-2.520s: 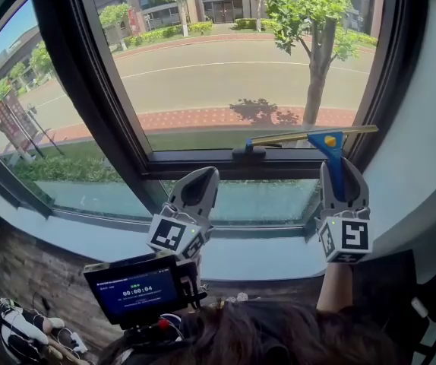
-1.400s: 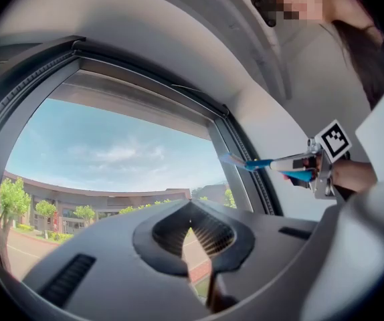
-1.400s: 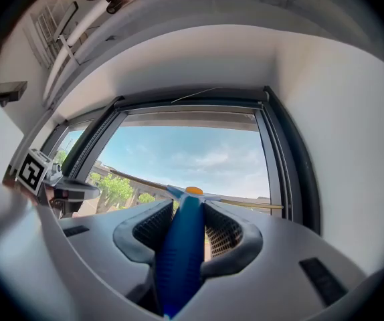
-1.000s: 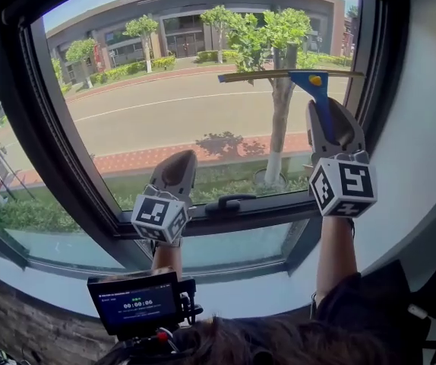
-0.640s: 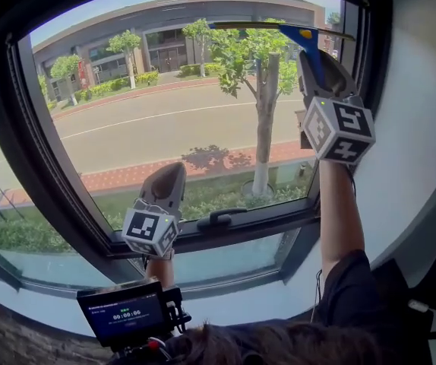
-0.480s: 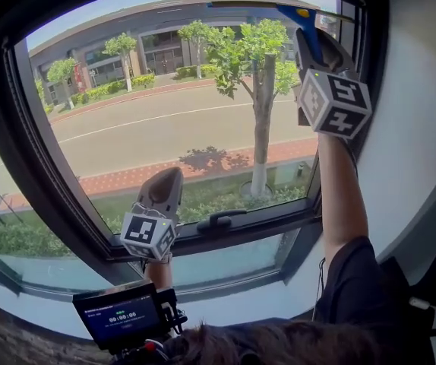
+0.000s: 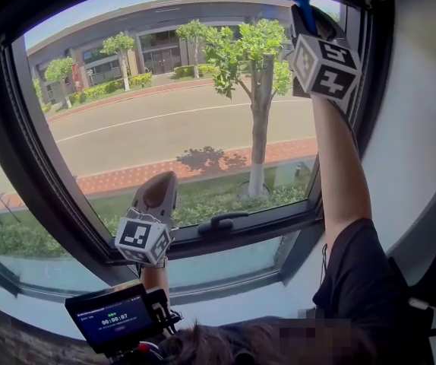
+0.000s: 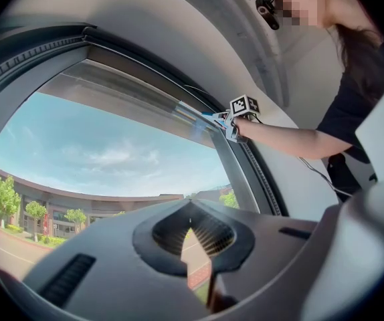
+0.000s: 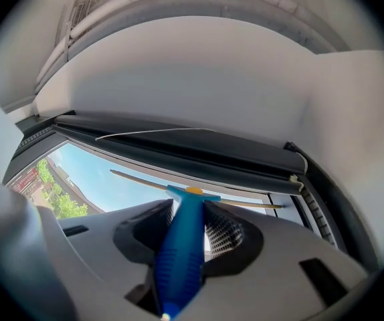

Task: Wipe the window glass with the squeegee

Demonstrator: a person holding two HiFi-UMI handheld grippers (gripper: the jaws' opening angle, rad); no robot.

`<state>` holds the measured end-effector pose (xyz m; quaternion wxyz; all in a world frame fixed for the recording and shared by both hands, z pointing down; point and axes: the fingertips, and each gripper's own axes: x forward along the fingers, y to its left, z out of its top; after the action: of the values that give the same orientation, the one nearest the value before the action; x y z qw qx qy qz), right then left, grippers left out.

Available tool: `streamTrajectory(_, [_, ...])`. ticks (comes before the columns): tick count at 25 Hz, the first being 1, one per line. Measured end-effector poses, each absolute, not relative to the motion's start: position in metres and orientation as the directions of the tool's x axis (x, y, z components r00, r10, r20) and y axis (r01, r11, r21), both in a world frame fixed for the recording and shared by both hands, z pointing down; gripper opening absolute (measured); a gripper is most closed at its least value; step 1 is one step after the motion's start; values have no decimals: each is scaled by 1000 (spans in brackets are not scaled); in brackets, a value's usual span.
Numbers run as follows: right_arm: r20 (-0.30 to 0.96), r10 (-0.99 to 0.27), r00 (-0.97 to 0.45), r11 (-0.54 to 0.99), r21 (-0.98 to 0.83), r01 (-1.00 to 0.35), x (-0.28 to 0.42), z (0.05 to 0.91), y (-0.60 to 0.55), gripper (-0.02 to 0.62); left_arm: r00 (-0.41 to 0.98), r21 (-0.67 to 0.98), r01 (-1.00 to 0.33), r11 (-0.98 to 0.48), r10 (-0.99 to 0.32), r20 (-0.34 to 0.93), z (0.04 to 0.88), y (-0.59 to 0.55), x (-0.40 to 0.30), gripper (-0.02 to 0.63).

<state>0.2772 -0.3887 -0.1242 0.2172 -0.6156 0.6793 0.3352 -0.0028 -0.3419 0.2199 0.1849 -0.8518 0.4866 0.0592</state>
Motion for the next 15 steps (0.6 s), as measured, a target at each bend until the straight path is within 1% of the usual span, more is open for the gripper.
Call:
streamTrajectory(3, [-717,-682,-142,-4,198,-980,279,-132,-391,140,512,-257,-856,-449,-809,-289,220,-340,-4,2])
streamTrajectory(15, [-699,-695,-165,28,204,-979,280,-127,-400,140,514,-244,-856,-456,-804,-299,222,-338,-4,2])
